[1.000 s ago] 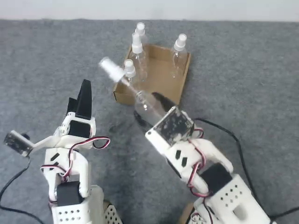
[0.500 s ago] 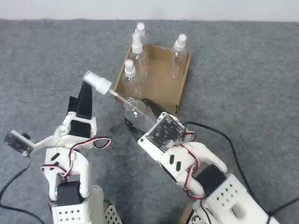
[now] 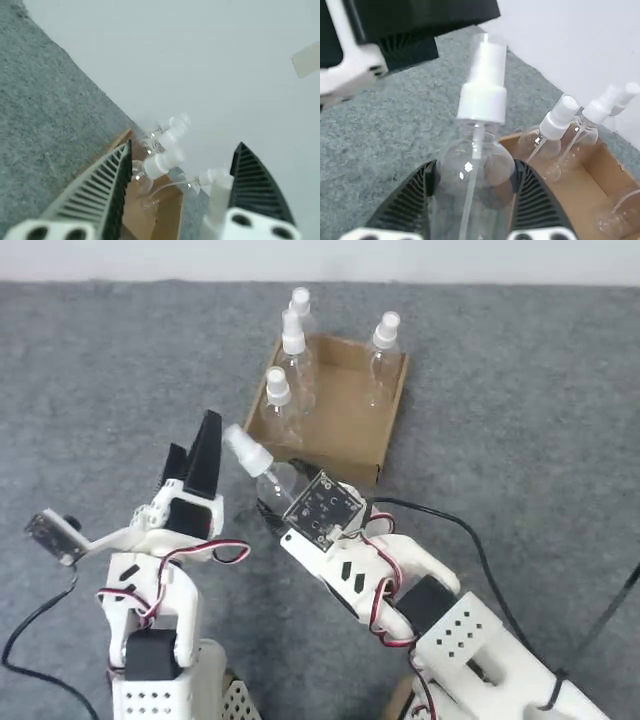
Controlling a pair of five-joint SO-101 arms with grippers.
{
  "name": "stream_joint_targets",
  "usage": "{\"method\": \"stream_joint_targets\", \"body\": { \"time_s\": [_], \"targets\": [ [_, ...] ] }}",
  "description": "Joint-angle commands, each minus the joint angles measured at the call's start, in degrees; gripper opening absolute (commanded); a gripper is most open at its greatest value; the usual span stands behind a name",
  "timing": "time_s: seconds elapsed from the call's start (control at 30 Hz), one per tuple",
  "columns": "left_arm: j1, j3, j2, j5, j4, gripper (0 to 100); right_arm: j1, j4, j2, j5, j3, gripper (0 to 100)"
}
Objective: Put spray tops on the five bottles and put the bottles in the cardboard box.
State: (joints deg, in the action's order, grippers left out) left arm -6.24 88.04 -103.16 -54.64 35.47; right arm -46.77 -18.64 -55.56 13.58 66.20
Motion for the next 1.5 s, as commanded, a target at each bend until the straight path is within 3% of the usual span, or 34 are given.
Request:
{"method": "stream_joint_targets", "body": {
  "time_s": [0.0, 0.5, 0.97, 1.27, 1.47],
  "targets": [
    [0.7, -1.5, -1.2, 1.0, 1.0, 30, 0.0, 1.5, 0.0, -0.1, -1.0, 1.3],
    [-6.7, -2.2, -1.2, -3.7, 0.7, 30, 2.3, 2.5, 0.0, -0.2, -1.3, 1.3],
    [-6.4, -1.8, -1.2, -3.0, 0.7, 30, 3.4, 4.4, -1.2, -0.5, -1.3, 1.1],
    [1.8, 0.1, -1.2, 1.7, 0.8, 30, 3.0, 4.4, -9.6, -0.5, 1.8, 0.9],
    [2.6, -0.4, -1.2, 1.7, 0.7, 30, 0.1, 4.4, -9.8, -0.1, 3.1, 0.9]
  ]
}}
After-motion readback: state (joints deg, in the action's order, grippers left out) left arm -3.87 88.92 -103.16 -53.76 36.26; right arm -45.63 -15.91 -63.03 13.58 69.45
